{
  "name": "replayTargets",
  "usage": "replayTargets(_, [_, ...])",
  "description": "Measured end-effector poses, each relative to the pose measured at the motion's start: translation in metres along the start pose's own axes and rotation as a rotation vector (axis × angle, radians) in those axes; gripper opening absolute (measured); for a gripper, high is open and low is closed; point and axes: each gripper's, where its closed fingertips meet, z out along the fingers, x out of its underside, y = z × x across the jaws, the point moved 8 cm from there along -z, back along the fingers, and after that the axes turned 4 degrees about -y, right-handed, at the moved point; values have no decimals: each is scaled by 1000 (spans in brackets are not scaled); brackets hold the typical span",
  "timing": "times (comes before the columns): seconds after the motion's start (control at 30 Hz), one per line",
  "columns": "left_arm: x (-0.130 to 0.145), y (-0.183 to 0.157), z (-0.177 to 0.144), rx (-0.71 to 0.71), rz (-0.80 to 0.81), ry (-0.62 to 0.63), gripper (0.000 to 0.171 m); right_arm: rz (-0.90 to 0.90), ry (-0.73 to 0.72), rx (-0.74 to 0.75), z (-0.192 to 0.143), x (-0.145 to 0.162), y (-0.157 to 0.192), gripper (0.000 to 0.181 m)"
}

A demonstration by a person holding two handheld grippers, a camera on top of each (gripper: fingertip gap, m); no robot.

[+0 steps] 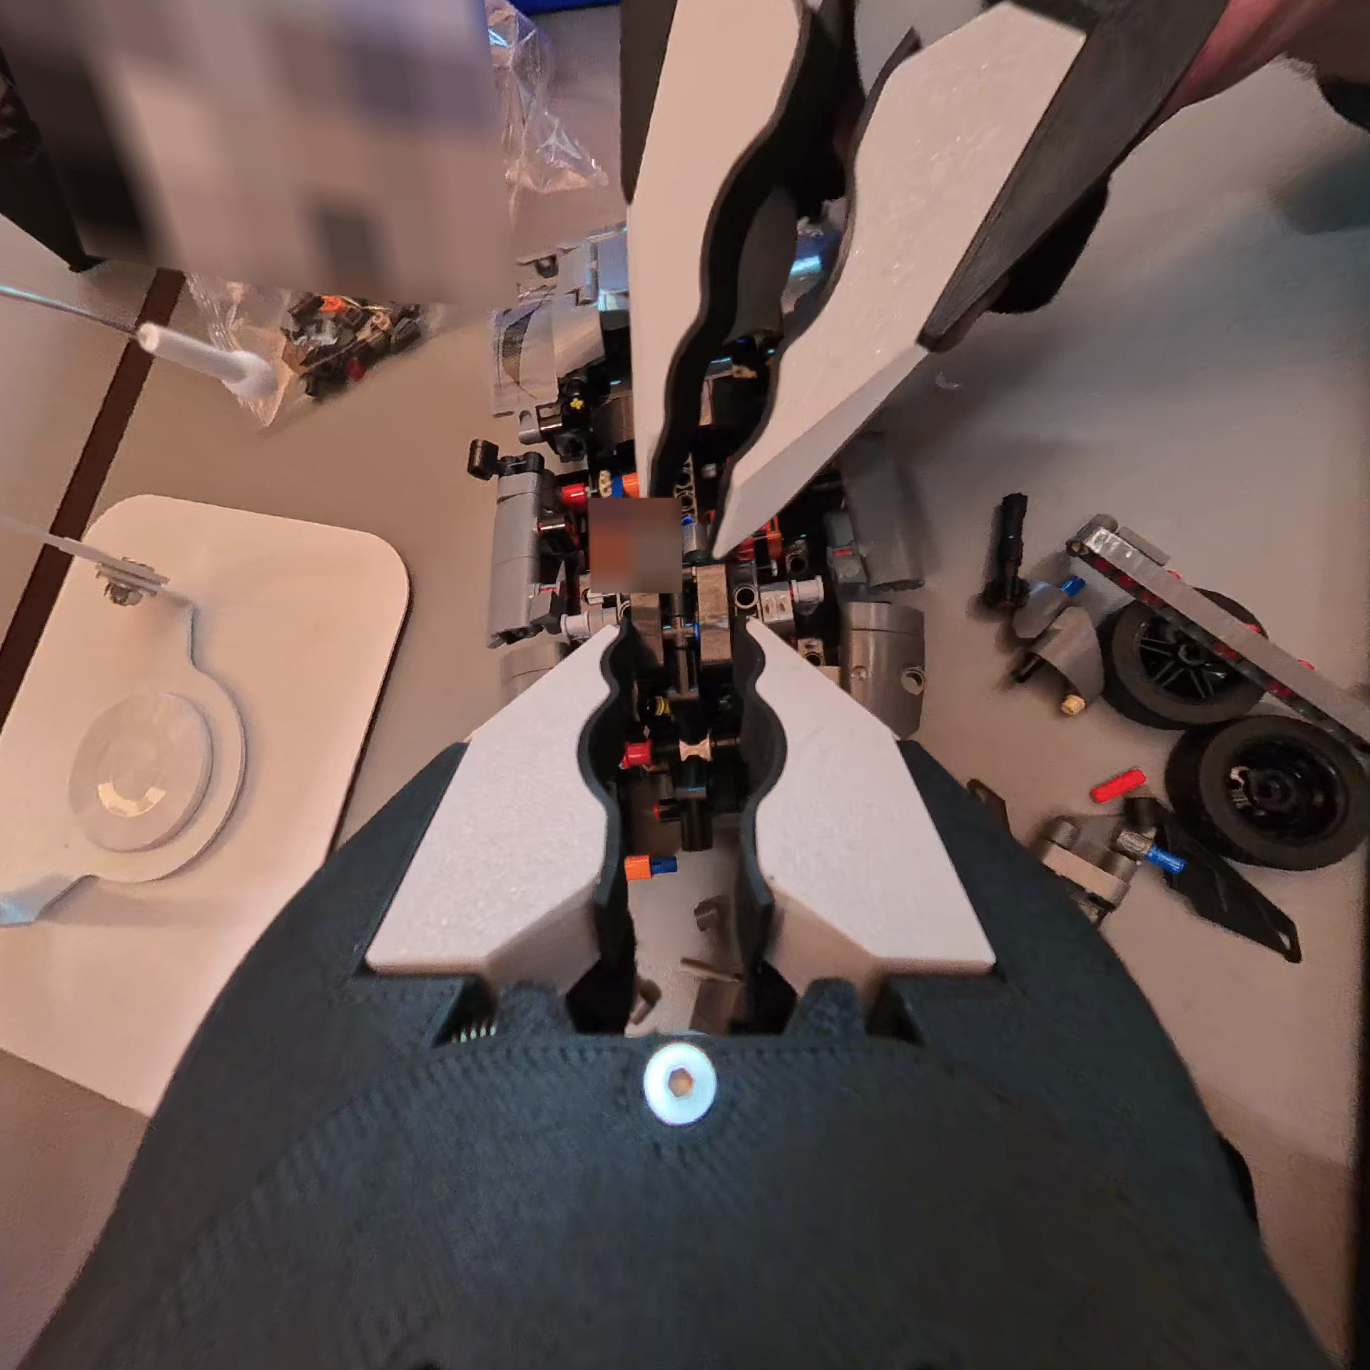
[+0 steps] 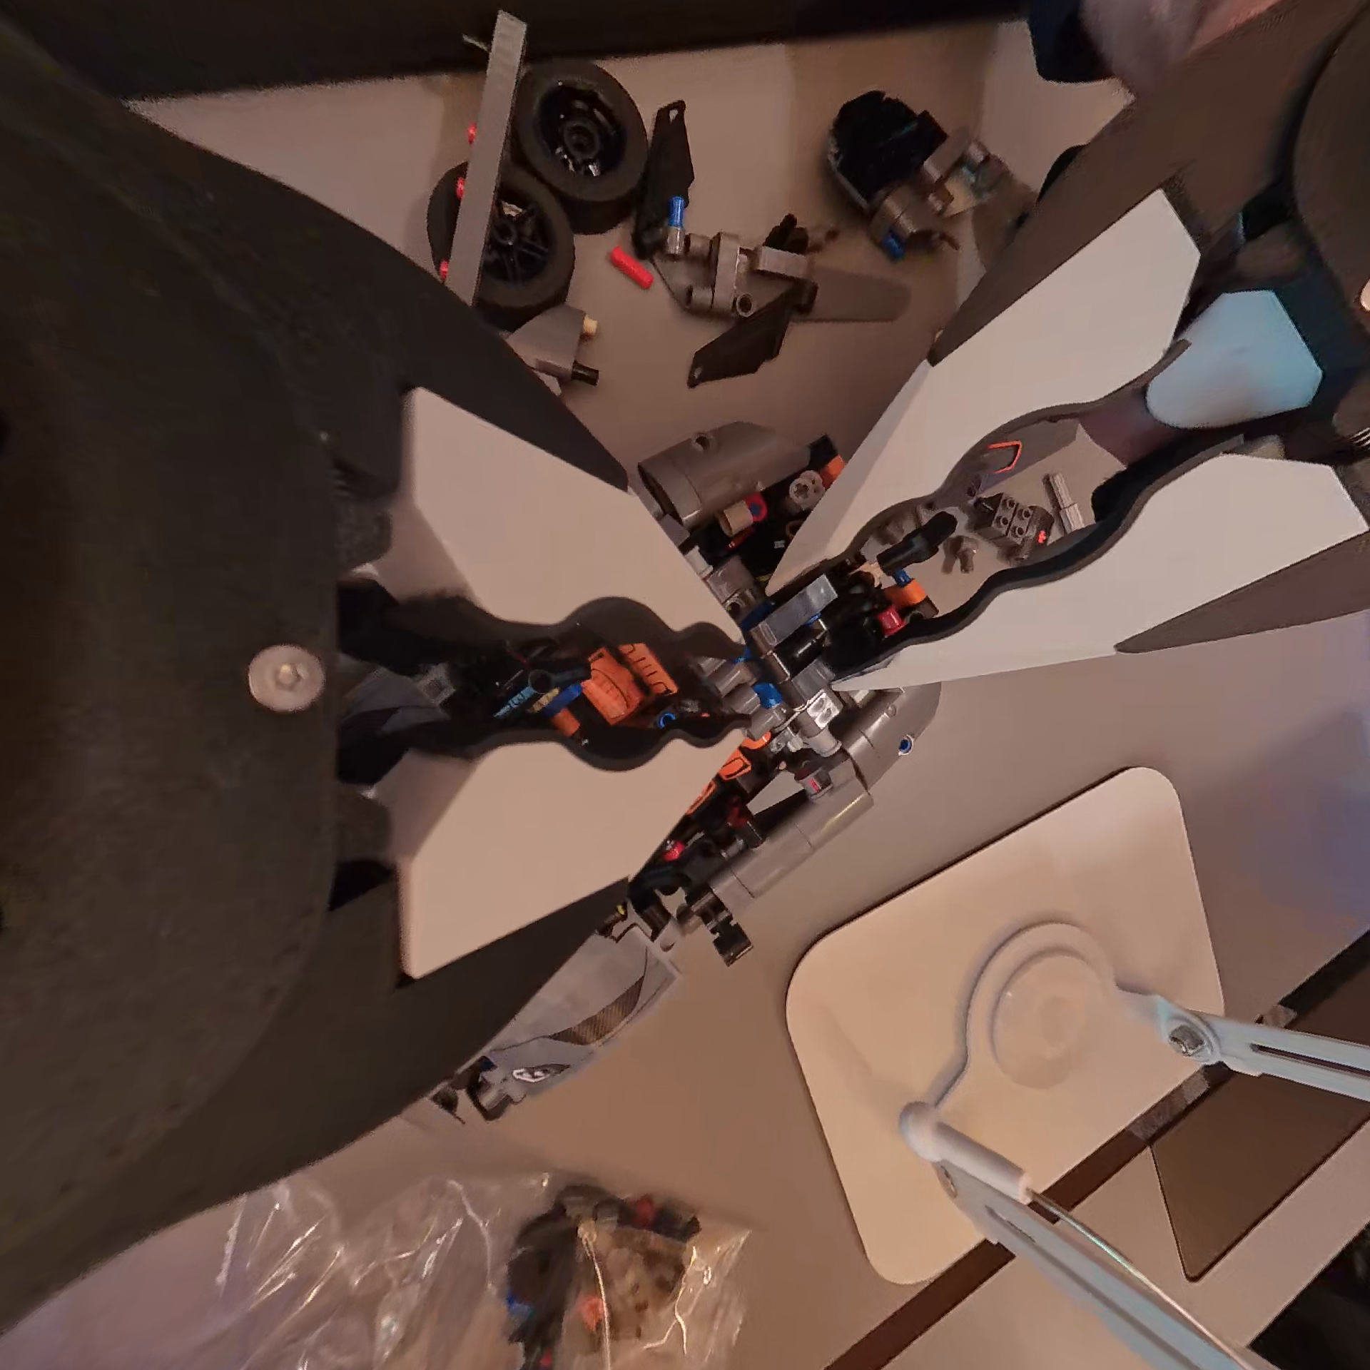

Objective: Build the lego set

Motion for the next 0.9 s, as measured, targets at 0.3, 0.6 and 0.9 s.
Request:
replayTargets(0.3, [9,-2,-17,-72,51,64,29,-186,-32,16,-1,-10,16,16])
replayTargets(0.6, [11,-5,-1,-87,73,119,24,-410,58,190,14,-9,26,25])
replayTargets(0.9, [6,-1,-9,-12,-105,47,23,-676,83,356,17,-16,44,18])
